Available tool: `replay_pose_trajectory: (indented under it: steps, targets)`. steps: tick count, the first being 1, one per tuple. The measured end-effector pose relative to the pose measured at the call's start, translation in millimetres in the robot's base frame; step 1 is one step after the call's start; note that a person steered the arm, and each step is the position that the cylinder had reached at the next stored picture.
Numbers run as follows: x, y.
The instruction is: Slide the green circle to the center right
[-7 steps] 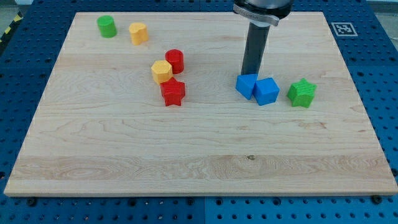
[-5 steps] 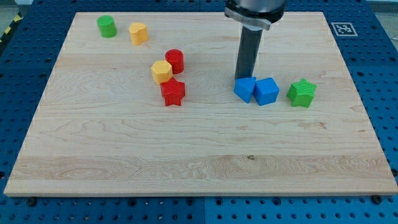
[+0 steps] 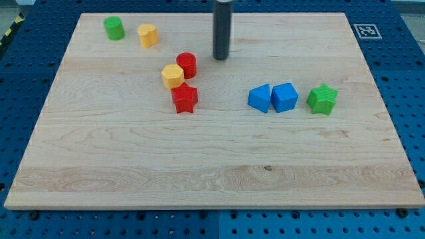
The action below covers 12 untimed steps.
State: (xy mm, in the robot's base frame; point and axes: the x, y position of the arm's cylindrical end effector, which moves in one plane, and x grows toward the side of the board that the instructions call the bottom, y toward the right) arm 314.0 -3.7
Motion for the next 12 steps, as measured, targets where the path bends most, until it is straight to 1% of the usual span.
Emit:
replay_pose_trajectory:
  steps: [2,3,5,6,7,8,11,12]
  targets:
    - [-92.5,-69.3]
    - [-118.7,-136.8]
    - [-120.9,-276.1]
    - [-93.4,-299.7]
    - [-85.4,-297.4]
    - [-73.3,-280.6]
    - [-71.1,-154.0]
    - [-53.6,-131.2]
